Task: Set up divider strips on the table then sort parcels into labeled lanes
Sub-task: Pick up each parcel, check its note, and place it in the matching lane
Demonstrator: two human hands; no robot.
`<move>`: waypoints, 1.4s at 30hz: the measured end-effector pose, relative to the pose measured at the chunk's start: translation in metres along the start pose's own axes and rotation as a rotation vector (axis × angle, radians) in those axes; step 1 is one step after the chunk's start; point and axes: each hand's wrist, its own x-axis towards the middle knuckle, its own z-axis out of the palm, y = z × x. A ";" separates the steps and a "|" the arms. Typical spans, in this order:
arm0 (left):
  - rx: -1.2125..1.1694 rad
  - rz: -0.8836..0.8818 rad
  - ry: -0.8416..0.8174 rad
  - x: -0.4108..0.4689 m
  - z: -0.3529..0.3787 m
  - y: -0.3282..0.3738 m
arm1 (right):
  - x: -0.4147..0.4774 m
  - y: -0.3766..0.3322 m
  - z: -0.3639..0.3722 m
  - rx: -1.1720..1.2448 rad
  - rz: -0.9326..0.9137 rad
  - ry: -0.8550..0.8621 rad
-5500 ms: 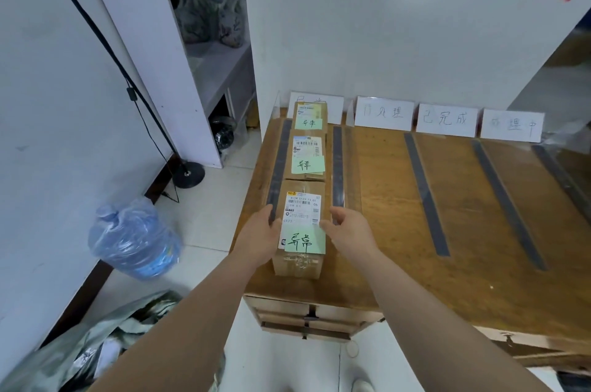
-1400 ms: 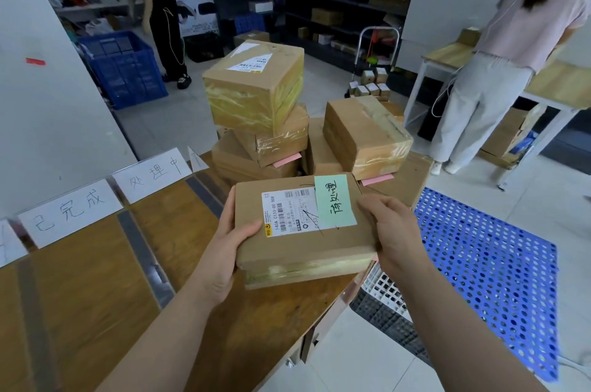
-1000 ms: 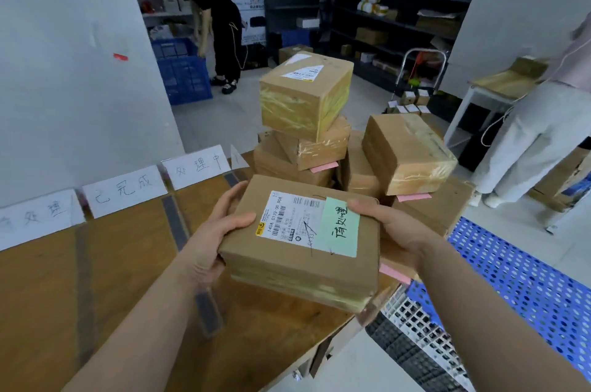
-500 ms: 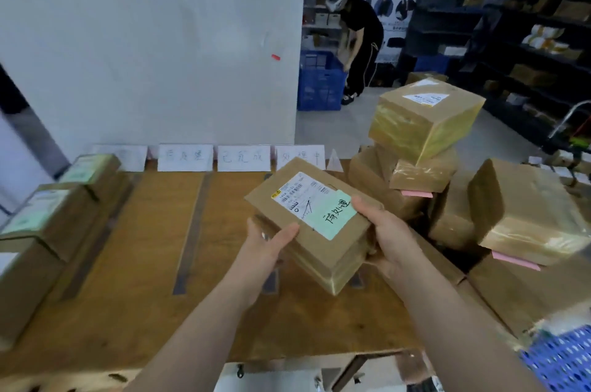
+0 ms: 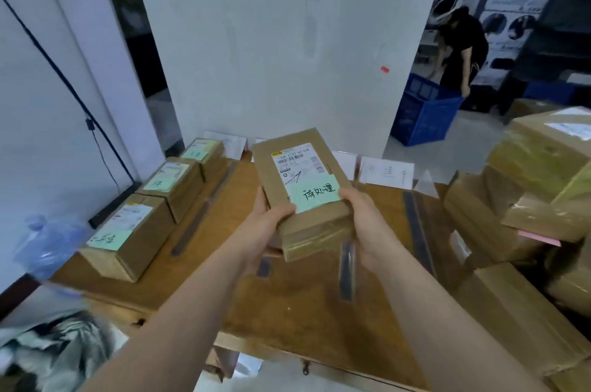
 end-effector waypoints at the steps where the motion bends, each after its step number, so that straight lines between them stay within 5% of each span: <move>1: 0.015 -0.002 0.008 0.005 -0.015 0.006 | 0.006 -0.001 0.015 -0.016 -0.005 -0.011; 8: 0.073 -0.005 0.065 0.064 -0.117 0.037 | 0.056 -0.010 0.118 -0.102 -0.064 0.030; 17: 0.214 -0.018 -0.004 0.159 -0.192 0.038 | 0.124 0.012 0.197 -0.131 0.096 0.166; 42: 0.526 -0.115 0.072 0.346 -0.191 -0.045 | 0.318 0.086 0.196 -0.233 0.319 0.139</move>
